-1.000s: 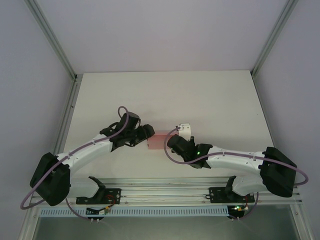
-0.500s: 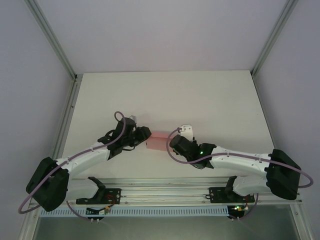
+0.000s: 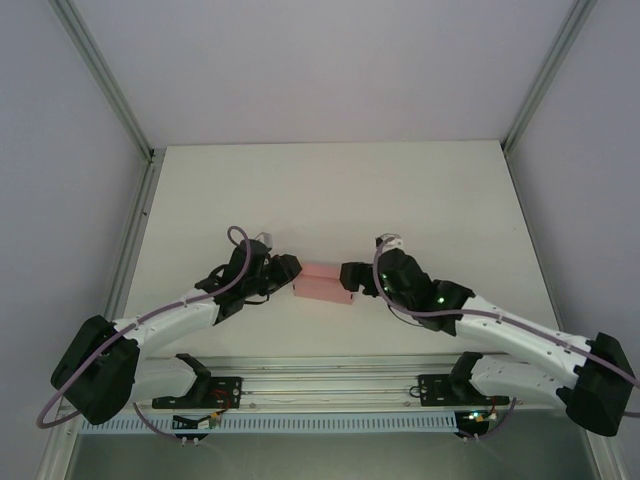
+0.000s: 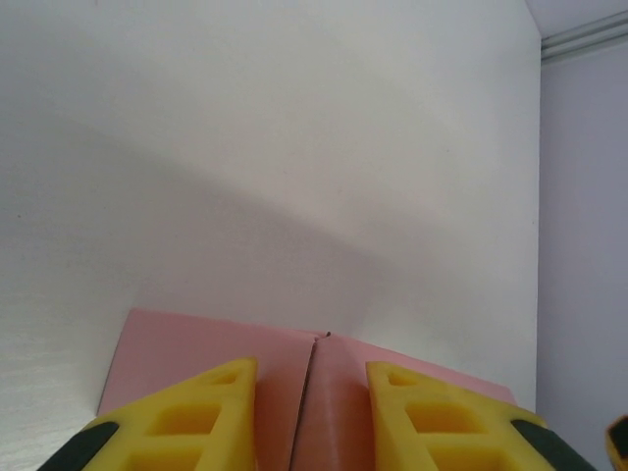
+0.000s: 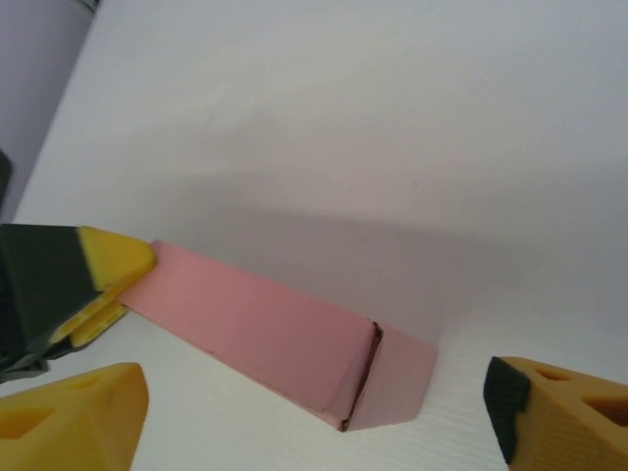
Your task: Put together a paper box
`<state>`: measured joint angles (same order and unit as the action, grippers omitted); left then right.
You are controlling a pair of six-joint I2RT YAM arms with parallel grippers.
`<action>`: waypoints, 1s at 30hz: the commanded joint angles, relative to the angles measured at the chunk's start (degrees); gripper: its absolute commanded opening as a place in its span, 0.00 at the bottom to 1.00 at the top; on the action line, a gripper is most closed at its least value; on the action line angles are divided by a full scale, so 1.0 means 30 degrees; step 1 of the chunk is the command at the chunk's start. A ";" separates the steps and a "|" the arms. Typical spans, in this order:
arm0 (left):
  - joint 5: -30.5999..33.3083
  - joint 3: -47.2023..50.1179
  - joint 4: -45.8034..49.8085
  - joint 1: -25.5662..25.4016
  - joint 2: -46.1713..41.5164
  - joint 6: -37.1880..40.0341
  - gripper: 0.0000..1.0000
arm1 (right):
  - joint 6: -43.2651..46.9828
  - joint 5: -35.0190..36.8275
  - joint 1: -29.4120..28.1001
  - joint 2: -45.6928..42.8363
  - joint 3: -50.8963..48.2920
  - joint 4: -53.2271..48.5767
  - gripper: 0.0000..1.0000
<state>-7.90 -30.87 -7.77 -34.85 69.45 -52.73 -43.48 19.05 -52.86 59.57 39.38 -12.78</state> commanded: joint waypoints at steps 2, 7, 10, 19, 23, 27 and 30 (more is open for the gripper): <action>0.0082 0.1143 0.2519 -0.0240 0.0617 0.0057 0.28 | -0.1592 -0.0153 0.0137 0.1925 0.0446 -0.0269 0.79; 0.0144 0.1388 0.2385 -0.0362 0.0696 0.0028 0.27 | -0.3426 -0.0234 0.0272 0.2733 -0.1919 0.0928 0.64; 0.0139 0.1604 0.2355 -0.0373 0.0704 -0.0111 0.24 | -0.4342 -0.1172 0.0562 0.2864 -0.3867 0.2759 0.51; 0.0593 0.2572 0.2324 -0.0380 0.0837 -0.0513 0.00 | -0.5536 -0.2965 0.1338 0.2590 -0.6047 0.3244 0.22; 0.0741 0.3160 0.1729 -0.0368 0.0876 -0.0708 0.00 | -0.5683 -0.3533 0.1477 0.3074 -0.6004 0.3313 0.17; 0.0578 0.3842 0.0717 -0.0493 0.1289 0.0147 0.00 | -0.6405 -0.3879 0.1776 0.3649 -0.6148 0.3472 0.13; 0.1455 0.4623 -0.0740 -0.1428 0.1678 0.1663 0.00 | -0.6575 -0.4434 0.1844 0.3889 -0.6347 0.3982 0.10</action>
<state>-5.52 -22.85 -21.58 -36.16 69.65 -51.83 -61.23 8.62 -47.59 66.63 24.97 11.94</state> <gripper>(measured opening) 0.175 0.167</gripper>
